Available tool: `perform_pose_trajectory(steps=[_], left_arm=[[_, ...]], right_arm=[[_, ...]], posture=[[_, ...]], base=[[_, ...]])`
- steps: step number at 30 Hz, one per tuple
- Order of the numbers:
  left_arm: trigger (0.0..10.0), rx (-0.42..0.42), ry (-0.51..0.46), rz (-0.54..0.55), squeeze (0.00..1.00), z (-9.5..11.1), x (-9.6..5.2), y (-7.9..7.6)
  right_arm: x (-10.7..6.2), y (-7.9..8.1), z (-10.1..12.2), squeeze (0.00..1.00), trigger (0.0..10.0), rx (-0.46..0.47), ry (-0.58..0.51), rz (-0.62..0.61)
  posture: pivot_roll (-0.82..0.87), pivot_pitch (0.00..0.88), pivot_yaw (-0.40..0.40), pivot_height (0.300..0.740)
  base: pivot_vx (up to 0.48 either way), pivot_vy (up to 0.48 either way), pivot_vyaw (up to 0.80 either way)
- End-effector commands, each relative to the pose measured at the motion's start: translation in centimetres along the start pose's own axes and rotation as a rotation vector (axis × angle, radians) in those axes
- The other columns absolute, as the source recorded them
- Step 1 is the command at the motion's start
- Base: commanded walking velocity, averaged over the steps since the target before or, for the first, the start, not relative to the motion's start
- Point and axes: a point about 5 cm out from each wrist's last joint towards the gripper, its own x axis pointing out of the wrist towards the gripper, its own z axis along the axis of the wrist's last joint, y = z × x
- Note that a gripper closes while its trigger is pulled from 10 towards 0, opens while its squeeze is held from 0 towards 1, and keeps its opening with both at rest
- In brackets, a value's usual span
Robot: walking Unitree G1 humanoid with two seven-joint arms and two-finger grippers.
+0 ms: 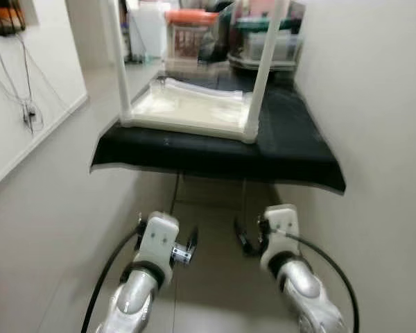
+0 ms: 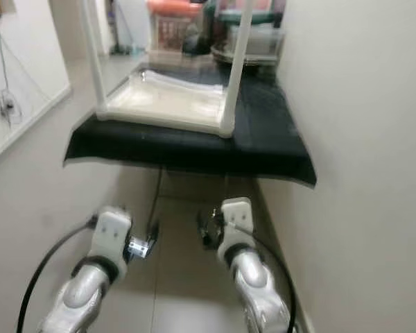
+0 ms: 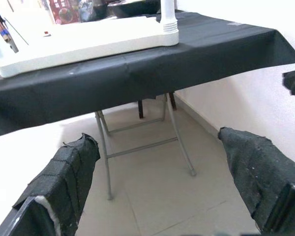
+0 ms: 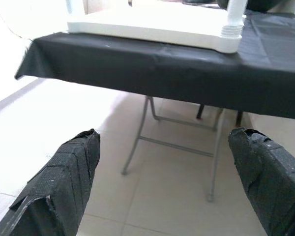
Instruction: Building children table
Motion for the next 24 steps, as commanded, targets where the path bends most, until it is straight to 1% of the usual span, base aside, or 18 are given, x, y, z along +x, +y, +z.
perform_pose_trajectory(steps=[1, 15, 24], left_arm=[[10.0, 0.004, -0.012, -0.002, 0.0, 0.25, 0.14, -0.13], [10.0, 0.0, -0.023, 0.023, 0.0, 0.32, 0.06, 0.07], [10.0, -0.003, -0.047, 0.048, 0.0, 0.61, -0.14, 0.36]], right_arm=[[0.01, -0.5, 0.03, 0.0, 10.0, -0.017, 0.003, -0.02], [-0.08, -0.42, -0.18, 0.0, 10.0, -0.031, 0.008, -0.018], [-0.1, -0.01, 0.07, 0.0, 10.0, -0.021, -0.012, 0.013]], posture=[[0.03, 0.0, -0.036, 0.74], [0.04, 0.0, -0.04, 0.74], [0.04, 0.0, -0.04, 0.74]], base=[[0.0, 0.0, -0.8], [0.0, 0.0, -0.77], [0.0, 0.0, 0.0]])
